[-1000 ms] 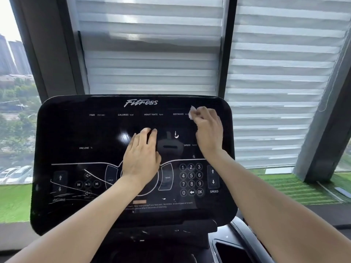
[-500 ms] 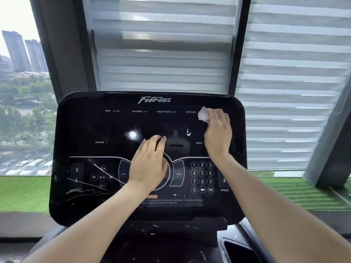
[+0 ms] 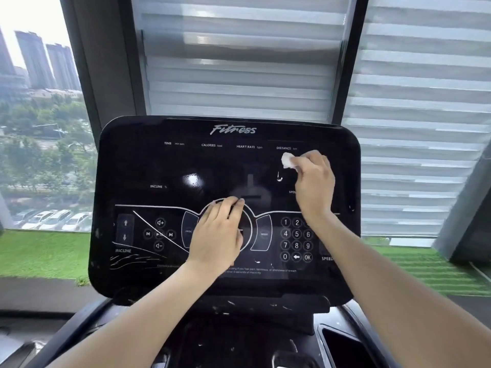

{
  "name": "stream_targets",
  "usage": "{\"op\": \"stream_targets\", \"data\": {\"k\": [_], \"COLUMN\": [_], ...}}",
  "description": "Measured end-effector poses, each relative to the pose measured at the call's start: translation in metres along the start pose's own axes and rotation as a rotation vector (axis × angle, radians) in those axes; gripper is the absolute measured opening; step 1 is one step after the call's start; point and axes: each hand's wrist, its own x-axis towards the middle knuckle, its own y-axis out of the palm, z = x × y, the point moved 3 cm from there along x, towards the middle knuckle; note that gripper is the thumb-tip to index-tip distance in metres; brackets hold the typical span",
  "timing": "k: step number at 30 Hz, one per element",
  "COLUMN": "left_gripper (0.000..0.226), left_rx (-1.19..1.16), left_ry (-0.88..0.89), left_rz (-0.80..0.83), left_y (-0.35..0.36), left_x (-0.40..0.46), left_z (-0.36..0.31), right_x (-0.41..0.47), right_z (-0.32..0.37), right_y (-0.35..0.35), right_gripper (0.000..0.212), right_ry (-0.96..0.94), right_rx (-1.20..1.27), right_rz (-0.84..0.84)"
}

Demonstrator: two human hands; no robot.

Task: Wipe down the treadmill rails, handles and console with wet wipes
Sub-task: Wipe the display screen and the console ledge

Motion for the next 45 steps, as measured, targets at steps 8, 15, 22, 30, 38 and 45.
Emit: {"op": "stream_targets", "data": {"k": [8, 15, 22, 30, 38, 45], "left_gripper": [0.063, 0.063, 0.064, 0.066, 0.065, 0.064], "left_rx": [-0.003, -0.004, 0.004, -0.012, 0.004, 0.010], "left_ry": [0.018, 0.040, 0.056, 0.057, 0.057, 0.063], "left_rz": [0.012, -0.027, -0.026, -0.006, 0.005, -0.014], "left_y": [-0.001, -0.001, -0.001, 0.001, 0.002, -0.001], "left_x": [-0.004, -0.006, -0.007, -0.008, -0.008, -0.007], "left_z": [0.000, -0.002, -0.001, -0.001, 0.000, -0.002], "right_x": [-0.018, -0.033, -0.014, -0.062, -0.015, -0.024], "right_z": [0.007, 0.012, -0.001, 0.015, 0.014, 0.011], "right_y": [0.000, 0.007, 0.004, 0.009, 0.008, 0.002], "right_gripper": [0.028, 0.024, 0.031, 0.031, 0.032, 0.025], "right_ry": [-0.304, -0.218, -0.266, -0.409, -0.074, -0.197], "right_rx": [-0.103, -0.165, -0.237, -0.206, -0.188, -0.159], "right_rz": [0.193, 0.128, 0.151, 0.185, 0.084, 0.212]}}
